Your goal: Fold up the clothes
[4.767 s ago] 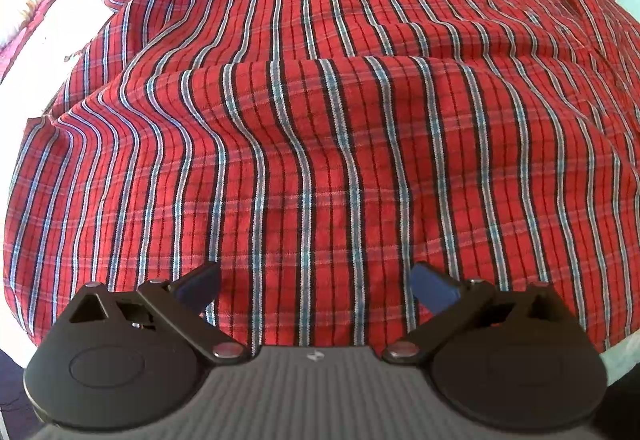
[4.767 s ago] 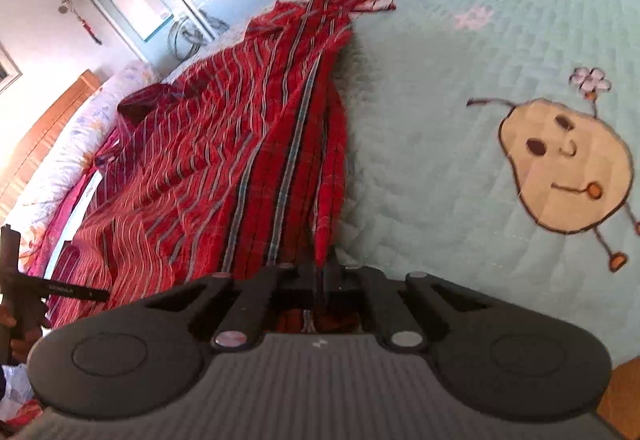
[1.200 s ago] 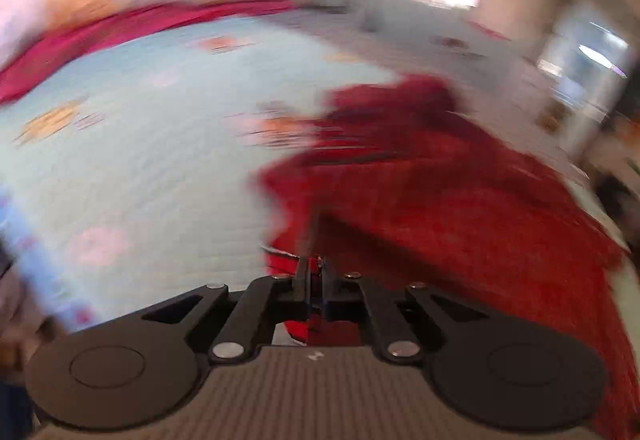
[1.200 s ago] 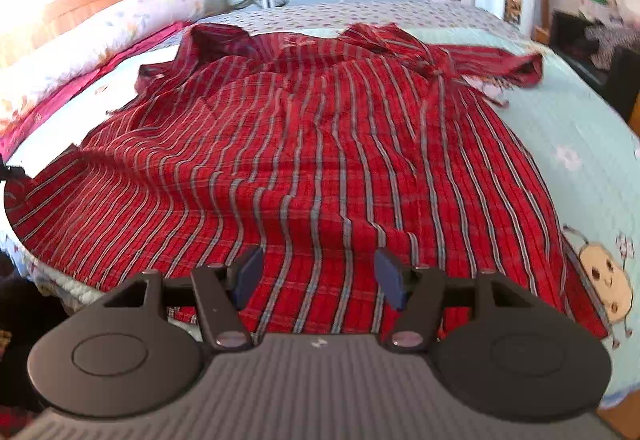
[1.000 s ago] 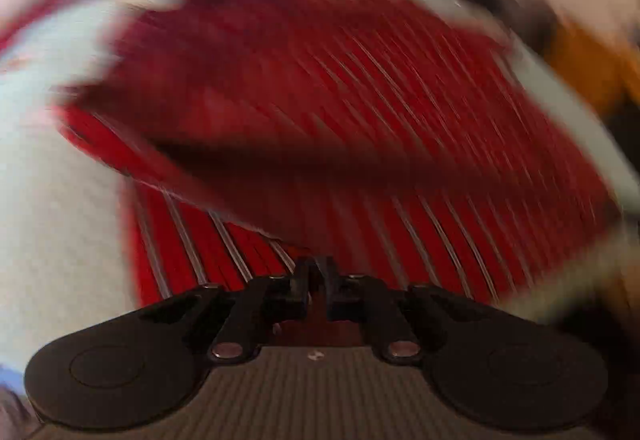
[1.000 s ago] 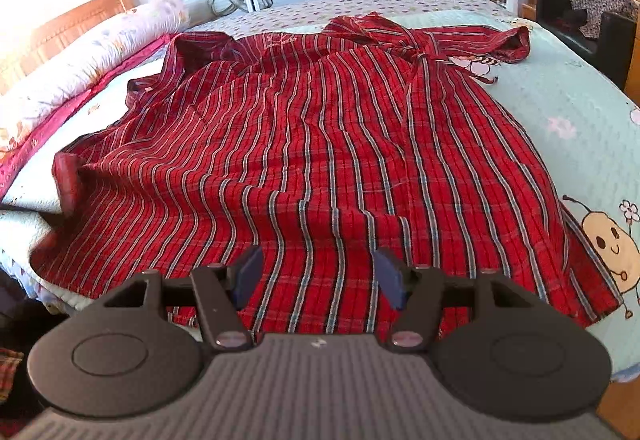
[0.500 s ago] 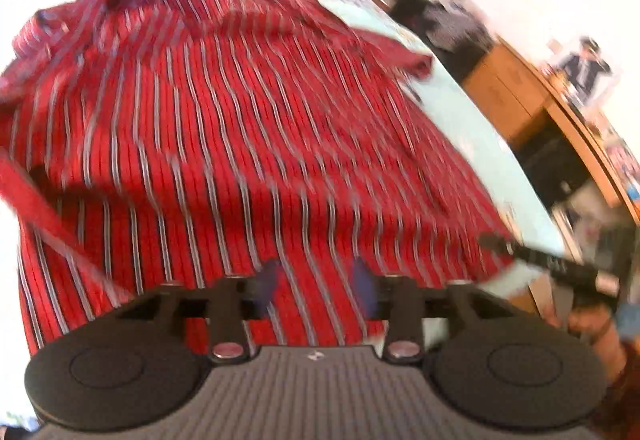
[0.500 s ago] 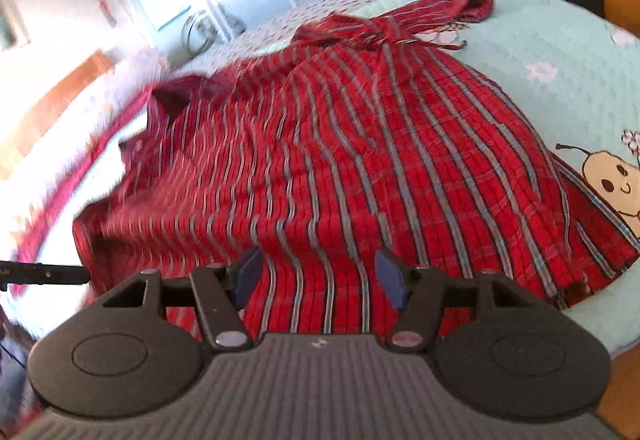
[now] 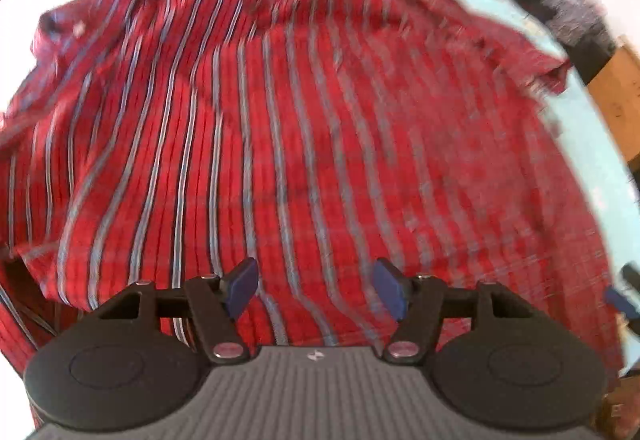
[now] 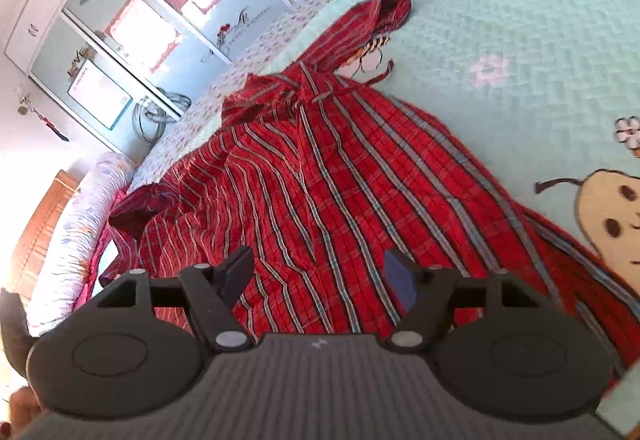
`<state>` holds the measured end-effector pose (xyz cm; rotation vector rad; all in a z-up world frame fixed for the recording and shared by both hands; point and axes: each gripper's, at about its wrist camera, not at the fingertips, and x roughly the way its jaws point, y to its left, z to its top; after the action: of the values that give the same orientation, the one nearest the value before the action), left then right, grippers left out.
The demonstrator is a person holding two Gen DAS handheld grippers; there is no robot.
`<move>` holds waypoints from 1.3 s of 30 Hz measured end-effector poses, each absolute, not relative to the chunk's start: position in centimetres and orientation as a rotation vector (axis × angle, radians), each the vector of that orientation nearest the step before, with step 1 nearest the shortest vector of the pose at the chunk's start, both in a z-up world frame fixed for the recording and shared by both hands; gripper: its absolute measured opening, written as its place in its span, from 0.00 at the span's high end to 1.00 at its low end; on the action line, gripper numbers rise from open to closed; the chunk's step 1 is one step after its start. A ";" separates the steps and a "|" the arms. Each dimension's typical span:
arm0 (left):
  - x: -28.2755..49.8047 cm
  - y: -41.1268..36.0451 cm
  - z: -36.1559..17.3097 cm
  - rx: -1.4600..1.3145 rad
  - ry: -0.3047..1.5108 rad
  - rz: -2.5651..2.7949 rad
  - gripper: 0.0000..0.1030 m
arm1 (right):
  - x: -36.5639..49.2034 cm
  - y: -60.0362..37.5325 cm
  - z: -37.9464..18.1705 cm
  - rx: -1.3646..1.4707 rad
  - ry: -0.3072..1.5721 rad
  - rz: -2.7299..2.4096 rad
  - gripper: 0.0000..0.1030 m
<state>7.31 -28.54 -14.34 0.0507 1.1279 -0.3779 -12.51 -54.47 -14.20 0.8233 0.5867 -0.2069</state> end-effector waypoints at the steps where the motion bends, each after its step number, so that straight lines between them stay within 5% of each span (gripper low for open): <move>1: 7.3 -28.5 -15.3 0.065 1.142 -0.364 0.36 | -11.9 -54.5 -14.5 0.823 0.597 -0.205 0.26; 10: 12.9 -27.4 -16.1 0.053 1.117 -0.354 0.36 | -3.5 -56.2 -13.4 0.689 0.616 -0.159 0.26; 17: 22.8 -28.7 -14.8 0.027 1.045 -0.348 0.36 | 14.9 -55.2 -11.3 0.407 0.575 -0.025 0.25; 23: 32.4 -28.1 -12.6 -0.105 0.982 -0.242 0.36 | 29.8 -54.8 -12.0 0.539 0.596 0.049 0.25; 29: 37.9 -29.0 -5.3 -0.008 0.809 -0.233 0.35 | 36.9 -54.1 -7.8 0.538 0.606 0.118 0.25; 32: 41.9 -31.6 -1.9 0.141 0.673 -0.219 0.15 | 40.5 -54.0 -4.7 0.375 0.616 0.139 0.13; 39: 52.3 -37.4 -7.6 0.460 0.805 -0.200 0.16 | 48.9 -52.9 -7.1 -0.079 0.806 0.151 0.13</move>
<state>52.27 -37.38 -7.58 0.4599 0.8054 -0.2000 48.93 -52.91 -7.06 -0.0790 0.8057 0.1508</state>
